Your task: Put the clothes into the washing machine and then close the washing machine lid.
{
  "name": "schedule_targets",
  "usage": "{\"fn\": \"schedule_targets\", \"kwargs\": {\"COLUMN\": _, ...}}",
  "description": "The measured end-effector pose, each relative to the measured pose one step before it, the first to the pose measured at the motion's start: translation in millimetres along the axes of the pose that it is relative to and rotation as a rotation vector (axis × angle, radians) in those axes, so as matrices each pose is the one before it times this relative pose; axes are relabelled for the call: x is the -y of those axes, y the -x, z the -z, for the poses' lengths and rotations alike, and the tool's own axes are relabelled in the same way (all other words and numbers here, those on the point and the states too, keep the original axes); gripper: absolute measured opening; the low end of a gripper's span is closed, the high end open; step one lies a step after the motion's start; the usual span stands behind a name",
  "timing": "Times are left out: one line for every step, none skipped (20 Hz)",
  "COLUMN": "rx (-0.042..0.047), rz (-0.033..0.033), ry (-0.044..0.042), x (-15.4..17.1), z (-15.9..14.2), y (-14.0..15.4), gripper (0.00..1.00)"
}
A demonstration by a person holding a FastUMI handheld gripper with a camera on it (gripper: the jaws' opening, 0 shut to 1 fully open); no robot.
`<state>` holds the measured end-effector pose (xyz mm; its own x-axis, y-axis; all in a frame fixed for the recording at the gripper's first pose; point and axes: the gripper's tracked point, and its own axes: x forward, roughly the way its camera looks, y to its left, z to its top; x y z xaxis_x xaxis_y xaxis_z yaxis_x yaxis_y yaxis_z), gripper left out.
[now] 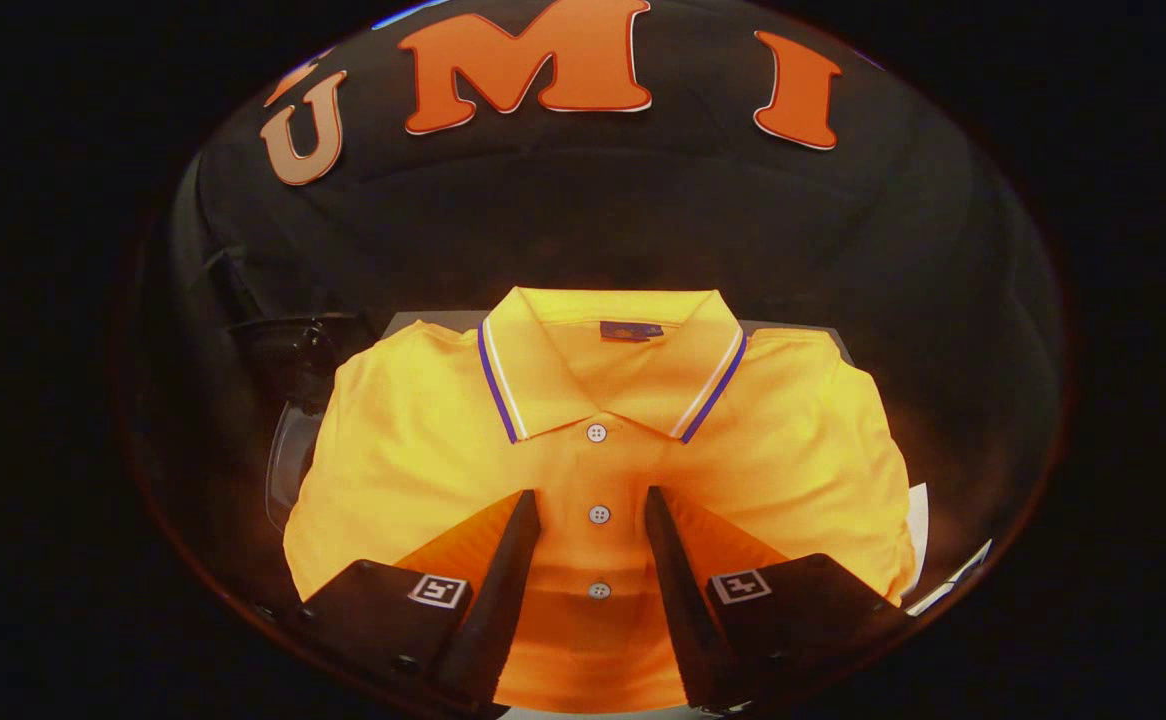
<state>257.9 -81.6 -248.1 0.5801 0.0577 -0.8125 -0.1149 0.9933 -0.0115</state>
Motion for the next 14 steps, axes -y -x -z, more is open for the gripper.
{"fn": "schedule_targets", "kwargs": {"rx": -0.00027, "rz": -0.00716, "ry": 0.00127, "x": -1.28, "z": -0.19, "y": -0.16, "gripper": 0.74}}
{"fn": "schedule_targets", "kwargs": {"rx": 0.00297, "rz": -0.00441, "ry": -0.00540, "x": -1.04, "z": -0.30, "y": 0.32, "gripper": 0.59}}
{"fn": "schedule_targets", "kwargs": {"rx": 0.02024, "rz": -0.00011, "ry": -0.02928, "x": -0.02, "z": -2.94, "y": -1.95, "gripper": 0.43}}
{"fn": "schedule_targets", "kwargs": {"rx": 0.00337, "rz": 0.00049, "ry": -0.00195, "x": 1.23, "z": 0.16, "y": 0.25, "gripper": 0.28}}
{"fn": "schedule_targets", "kwargs": {"rx": 0.00056, "rz": -0.00140, "ry": 0.00139, "x": 1.10, "z": -0.24, "y": -0.16, "gripper": 0.28}}
{"fn": "schedule_targets", "kwargs": {"rx": -0.01093, "rz": -0.00082, "ry": -0.00832, "x": -1.89, "z": 1.15, "y": 0.76, "gripper": 0.28}}
{"fn": "schedule_targets", "kwargs": {"rx": -0.01168, "rz": 0.00336, "ry": -0.01094, "x": -0.45, "z": -0.19, "y": -0.90, "gripper": 0.28}}
{"fn": "schedule_targets", "kwargs": {"rx": -0.01497, "rz": 0.00740, "ry": -0.00323, "x": -0.12, "z": 0.22, "y": 0.01, "gripper": 0.28}}
{"fn": "schedule_targets", "kwargs": {"rx": -0.01269, "rz": 0.01027, "ry": 0.00483, "x": -0.10, "z": 0.35, "y": 0.83, "gripper": 0.28}}
{"fn": "schedule_targets", "kwargs": {"rx": -0.01056, "rz": -0.00021, "ry": 0.01845, "x": -1.02, "z": -0.19, "y": -1.21, "gripper": 0.28}}
{"fn": "schedule_targets", "kwargs": {"rx": -0.00521, "rz": 0.01134, "ry": 0.00032, "x": -1.37, "z": -0.71, "y": 2.04, "gripper": 0.28}}
{"fn": "schedule_targets", "kwargs": {"rx": -0.00406, "rz": 0.00630, "ry": -0.00218, "x": -0.51, "z": -0.36, "y": -1.24, "gripper": 0.17}}
{"fn": "schedule_targets", "kwargs": {"rx": -0.01282, "rz": 0.00024, "ry": -0.00077, "x": 0.35, "z": 1.78, "y": 0.57, "gripper": 0.18}}
{"fn": "schedule_targets", "kwargs": {"rx": -0.00774, "rz": 0.00012, "ry": -0.01246, "x": -0.37, "z": -0.93, "y": -0.33, "gripper": 0.17}}
